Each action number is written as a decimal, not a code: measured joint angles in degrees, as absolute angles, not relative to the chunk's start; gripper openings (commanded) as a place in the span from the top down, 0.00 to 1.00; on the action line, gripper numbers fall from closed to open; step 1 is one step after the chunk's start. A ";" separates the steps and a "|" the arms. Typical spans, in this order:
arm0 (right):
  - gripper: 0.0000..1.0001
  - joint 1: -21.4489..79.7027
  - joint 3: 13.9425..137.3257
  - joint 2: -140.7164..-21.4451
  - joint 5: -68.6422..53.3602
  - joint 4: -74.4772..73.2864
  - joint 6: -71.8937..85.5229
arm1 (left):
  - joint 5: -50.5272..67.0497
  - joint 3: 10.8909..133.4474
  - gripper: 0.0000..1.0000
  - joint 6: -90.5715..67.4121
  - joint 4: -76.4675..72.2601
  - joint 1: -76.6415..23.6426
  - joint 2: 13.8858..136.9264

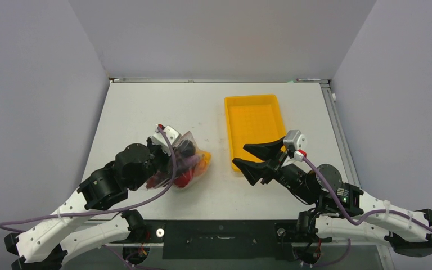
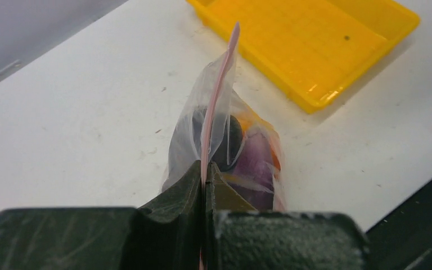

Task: Place the food in the zip-top bag and seal the zipper
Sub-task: Place the zipper food storage bag at the center of the board.

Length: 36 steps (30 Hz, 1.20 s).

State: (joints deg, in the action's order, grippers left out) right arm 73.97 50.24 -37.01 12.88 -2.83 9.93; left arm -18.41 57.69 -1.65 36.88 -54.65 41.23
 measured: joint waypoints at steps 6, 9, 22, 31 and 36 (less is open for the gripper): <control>0.46 73.97 50.00 -36.88 13.39 -3.60 9.96 | -30.15 57.69 1.00 4.10 34.85 -54.65 42.70; 0.46 73.97 49.65 -36.58 13.63 -3.66 9.96 | -35.18 57.69 1.00 7.27 32.71 -54.24 43.79; 0.45 73.97 49.45 -35.90 13.76 -4.75 9.52 | -32.73 59.13 1.00 13.45 23.35 -33.93 52.49; 0.44 73.97 50.33 -31.92 13.76 -8.12 7.90 | -28.36 61.17 1.00 14.55 16.43 -24.51 59.94; 0.42 73.97 50.61 -28.60 14.04 -9.67 6.81 | -26.76 61.89 1.00 16.82 12.43 -23.51 65.12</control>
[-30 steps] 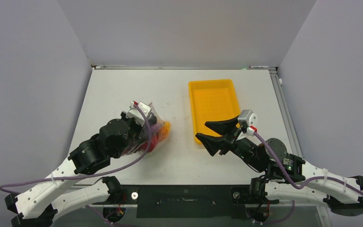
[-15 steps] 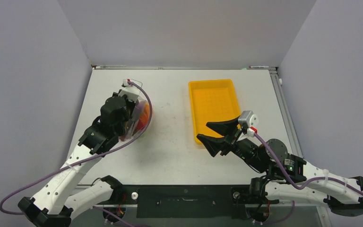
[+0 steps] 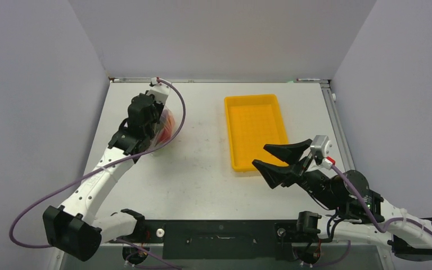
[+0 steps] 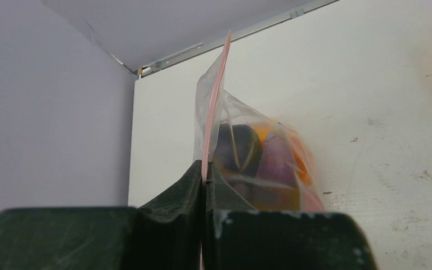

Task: Place the food in the zip-top bag and seal the zipper
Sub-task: Place the zipper food storage bag at the center of the board.

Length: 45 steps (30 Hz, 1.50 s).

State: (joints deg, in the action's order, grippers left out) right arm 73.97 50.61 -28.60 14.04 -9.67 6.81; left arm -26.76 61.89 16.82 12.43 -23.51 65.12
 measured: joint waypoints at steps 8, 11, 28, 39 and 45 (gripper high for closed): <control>0.41 74.00 51.48 -23.14 15.51 -12.69 5.34 | -16.51 58.59 1.00 13.61 4.32 -24.08 69.67; 0.40 74.02 52.25 -22.35 15.77 -13.61 5.06 | -14.09 56.84 1.00 11.03 1.87 -25.74 70.41; 0.31 74.35 52.40 -22.85 17.17 -17.21 6.39 | -13.15 44.34 1.00 -2.35 -6.76 -41.98 72.23; 0.24 74.35 49.10 -26.92 20.69 -17.54 9.28 | -11.90 39.64 1.00 -8.25 -6.66 -48.10 74.11; 0.21 74.35 47.99 -31.57 21.69 -17.67 10.81 | -11.92 37.93 0.97 -10.90 -6.57 -50.35 74.08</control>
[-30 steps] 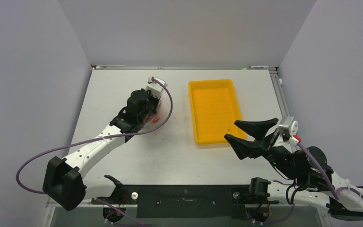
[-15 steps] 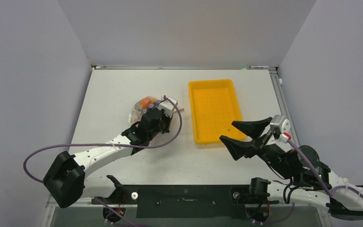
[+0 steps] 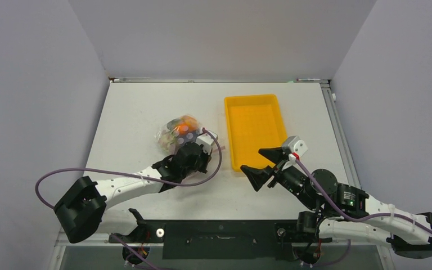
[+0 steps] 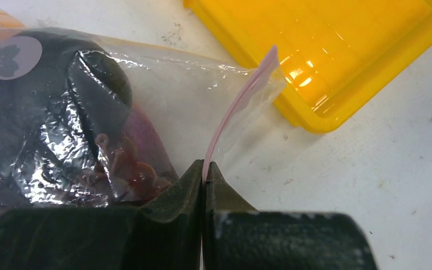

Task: Place the food in the zip-top bag and seal the zipper
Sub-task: Place the zipper food storage bag at the center of the board.

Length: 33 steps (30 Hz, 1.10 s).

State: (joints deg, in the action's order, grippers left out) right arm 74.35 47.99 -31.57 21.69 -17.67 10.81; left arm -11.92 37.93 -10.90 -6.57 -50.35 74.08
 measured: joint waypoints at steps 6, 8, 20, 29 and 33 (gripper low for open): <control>0.17 74.35 45.63 -32.45 24.34 -17.65 13.15 | -11.86 35.48 0.67 -13.28 -6.11 -53.34 72.53; 0.15 74.35 44.51 -32.45 25.47 -17.45 14.28 | -11.88 34.26 0.63 -14.06 -6.07 -54.41 70.63; 0.00 74.35 37.28 -31.68 32.42 -17.26 20.93 | -9.67 32.51 0.40 -16.88 -0.01 -55.94 56.55; 0.10 74.22 35.31 -35.33 34.13 -15.29 24.49 | -9.43 36.03 0.01 -19.49 12.84 -55.94 48.38; 0.10 73.54 35.29 -40.21 34.04 -14.96 26.22 | -11.05 39.35 0.04 -20.47 18.15 -55.94 44.69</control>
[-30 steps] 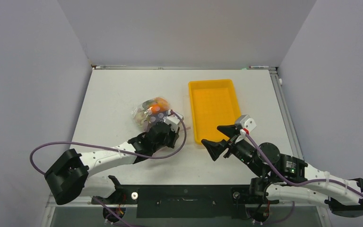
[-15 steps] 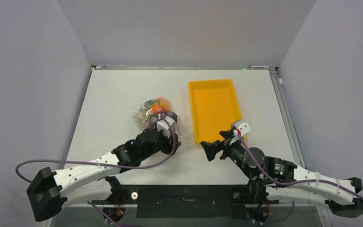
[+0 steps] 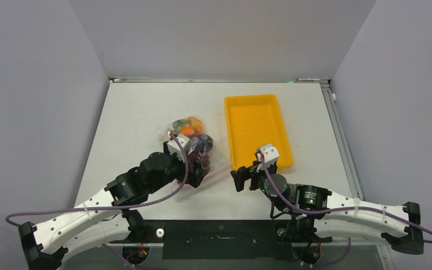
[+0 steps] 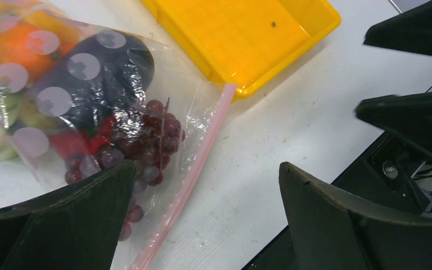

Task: Place the food in the zip-top bag and seal the zipper
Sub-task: Place the zipper food storage bag at the center of the board, then reset both arms

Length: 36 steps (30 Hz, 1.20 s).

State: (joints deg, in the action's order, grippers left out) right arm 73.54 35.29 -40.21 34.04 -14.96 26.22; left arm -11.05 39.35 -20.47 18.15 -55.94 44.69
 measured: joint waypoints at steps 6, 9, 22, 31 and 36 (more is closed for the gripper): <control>0.10 72.05 35.51 -47.57 33.43 -15.05 27.66 | -13.65 44.86 0.04 -20.34 24.32 -55.94 40.23; 0.10 71.09 36.73 -50.72 33.32 -15.20 27.92 | -14.33 47.75 0.04 -19.86 27.09 -55.94 39.81; 0.10 67.88 49.39 -57.76 34.37 -19.59 23.14 | -16.38 58.94 0.04 -18.13 35.16 -55.88 41.60; 0.10 52.93 53.32 -59.05 28.12 -21.98 21.43 | -16.64 62.08 0.04 -17.45 38.61 -48.77 46.30; 0.10 42.33 53.41 -59.02 21.15 -23.09 21.43 | -11.05 62.08 0.04 -18.55 39.03 -36.14 46.89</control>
